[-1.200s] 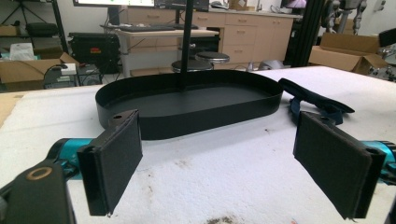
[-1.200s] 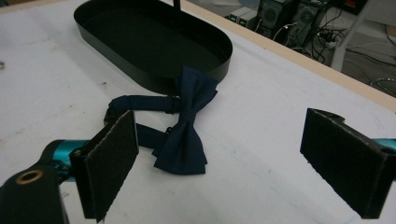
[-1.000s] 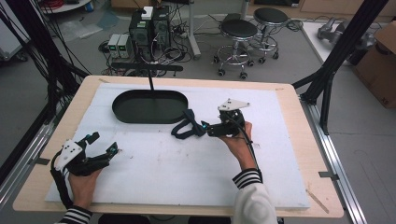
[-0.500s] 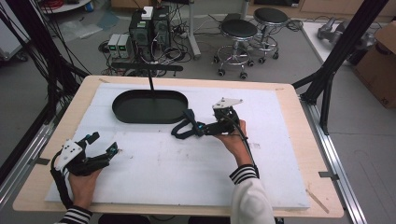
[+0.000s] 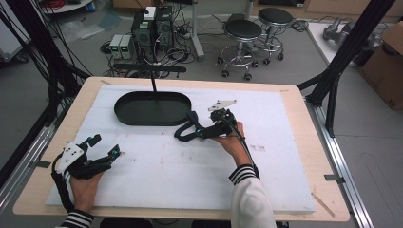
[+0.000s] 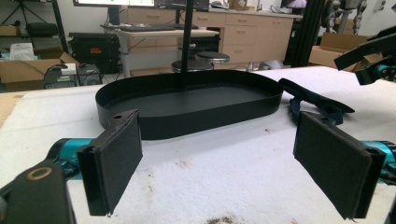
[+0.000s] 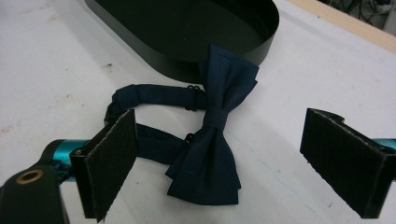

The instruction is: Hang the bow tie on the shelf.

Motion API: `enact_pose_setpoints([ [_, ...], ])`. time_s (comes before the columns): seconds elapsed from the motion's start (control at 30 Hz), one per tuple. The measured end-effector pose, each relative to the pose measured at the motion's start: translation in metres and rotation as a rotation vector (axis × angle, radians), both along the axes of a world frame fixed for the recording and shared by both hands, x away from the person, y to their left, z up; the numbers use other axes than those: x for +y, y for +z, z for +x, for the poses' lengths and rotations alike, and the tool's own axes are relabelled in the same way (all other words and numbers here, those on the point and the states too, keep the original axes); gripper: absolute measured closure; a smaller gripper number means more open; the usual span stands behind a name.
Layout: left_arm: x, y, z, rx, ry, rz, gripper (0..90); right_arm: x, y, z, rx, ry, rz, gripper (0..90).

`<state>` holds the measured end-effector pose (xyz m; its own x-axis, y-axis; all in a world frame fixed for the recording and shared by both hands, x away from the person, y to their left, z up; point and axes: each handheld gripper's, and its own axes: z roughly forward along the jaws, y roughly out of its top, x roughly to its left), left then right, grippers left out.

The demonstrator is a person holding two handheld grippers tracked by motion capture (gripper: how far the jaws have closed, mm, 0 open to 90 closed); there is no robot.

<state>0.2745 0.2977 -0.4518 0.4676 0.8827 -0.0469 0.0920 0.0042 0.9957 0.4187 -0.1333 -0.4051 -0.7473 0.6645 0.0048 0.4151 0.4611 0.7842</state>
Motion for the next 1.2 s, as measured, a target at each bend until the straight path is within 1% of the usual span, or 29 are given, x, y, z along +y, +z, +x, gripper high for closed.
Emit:
enact_pose_setpoints([
  [0.03, 0.000, 0.000, 0.000, 0.000, 0.000, 0.000, 15.9, 0.000, 0.000, 0.000, 0.000, 0.000, 0.000, 10.6],
  [0.07, 0.000, 0.000, 0.000, 0.000, 0.000, 0.000, 15.9, 0.000, -0.001, 0.001, 0.006, 0.002, -0.010, 10.6],
  [0.1, 0.000, 0.000, 0.000, 0.000, 0.000, 0.000, 15.8, 0.000, -0.004, 0.002, 0.026, 0.006, -0.023, 10.6],
  [0.17, 0.000, 0.000, 0.000, 0.001, 0.001, -0.001, 15.8, 0.002, -0.007, 0.002, 0.044, 0.020, -0.037, 10.6],
  [0.2, 0.000, 0.000, 0.000, 0.000, 0.000, -0.001, 15.9, 0.004, -0.009, 0.003, 0.047, 0.028, -0.049, 10.7],
  [0.23, 0.000, 0.000, 0.000, 0.000, 0.000, -0.001, 15.9, 0.004, -0.009, 0.003, 0.047, 0.028, -0.049, 10.7],
  [0.27, 0.000, 0.000, 0.000, 0.000, 0.000, 0.000, 15.9, 0.006, -0.011, 0.003, 0.056, 0.043, -0.067, 15.3],
  [0.37, 0.000, 0.000, 0.000, 0.001, 0.001, -0.002, 15.9, 0.010, -0.012, 0.003, 0.056, 0.047, -0.080, 16.7],
  [0.47, 0.000, 0.000, 0.000, 0.000, 0.000, 0.000, 15.9, 0.010, -0.014, 0.003, 0.069, 0.049, -0.088, 18.9],
  [0.5, 0.000, 0.000, 0.000, 0.000, 0.000, 0.000, 15.8, 0.010, -0.016, 0.004, 0.071, 0.054, -0.104, 20.1],
  [0.53, 0.000, 0.000, 0.000, 0.000, 0.000, -0.001, 15.9, 0.011, -0.018, 0.004, 0.084, 0.059, -0.124, 20.8],
  [0.57, 0.000, 0.000, 0.000, 0.001, 0.001, -0.002, 15.8, 0.012, -0.019, 0.004, 0.092, 0.058, -0.132, 21.6],
  [0.67, 0.000, 0.000, 0.000, 0.001, 0.001, -0.002, 15.9, 0.013, -0.021, 0.004, 0.097, 0.067, -0.144, 25.6],
  [0.73, 0.000, 0.000, 0.000, 0.001, 0.001, -0.003, 15.9, 0.014, -0.022, 0.004, 0.098, 0.082, -0.164, 28.5],
  [0.8, 0.000, 0.000, 0.000, 0.001, 0.001, -0.002, 15.9, 0.015, -0.023, 0.004, 0.102, 0.083, -0.171, 29.0],
  [0.87, 0.000, 0.000, 0.000, 0.001, 0.001, -0.002, 15.8, 0.017, -0.026, 0.004, 0.125, 0.088, -0.181, 32.0],
  [0.93, 0.000, 0.000, 0.000, 0.001, 0.000, -0.002, 15.9, 0.017, -0.027, 0.004, 0.122, 0.093, -0.198, 32.2],
  [1.07, 0.000, 0.000, 0.000, 0.001, 0.000, -0.002, 15.9, 0.018, -0.028, 0.004, 0.129, 0.087, -0.206, 33.2],
  [1.13, 0.000, 0.000, 0.000, 0.001, 0.000, -0.002, 15.9, 0.017, -0.029, 0.005, 0.121, 0.085, -0.205, 33.4],
  [1.17, 0.000, 0.000, 0.000, 0.001, 0.001, -0.003, 15.8, 0.018, -0.028, 0.004, 0.120, 0.079, -0.208, 34.1],
  [1.2, 0.000, 0.000, 0.000, 0.001, 0.001, -0.003, 15.8, 0.018, -0.028, 0.005, 0.110, 0.082, -0.215, 37.3],
])
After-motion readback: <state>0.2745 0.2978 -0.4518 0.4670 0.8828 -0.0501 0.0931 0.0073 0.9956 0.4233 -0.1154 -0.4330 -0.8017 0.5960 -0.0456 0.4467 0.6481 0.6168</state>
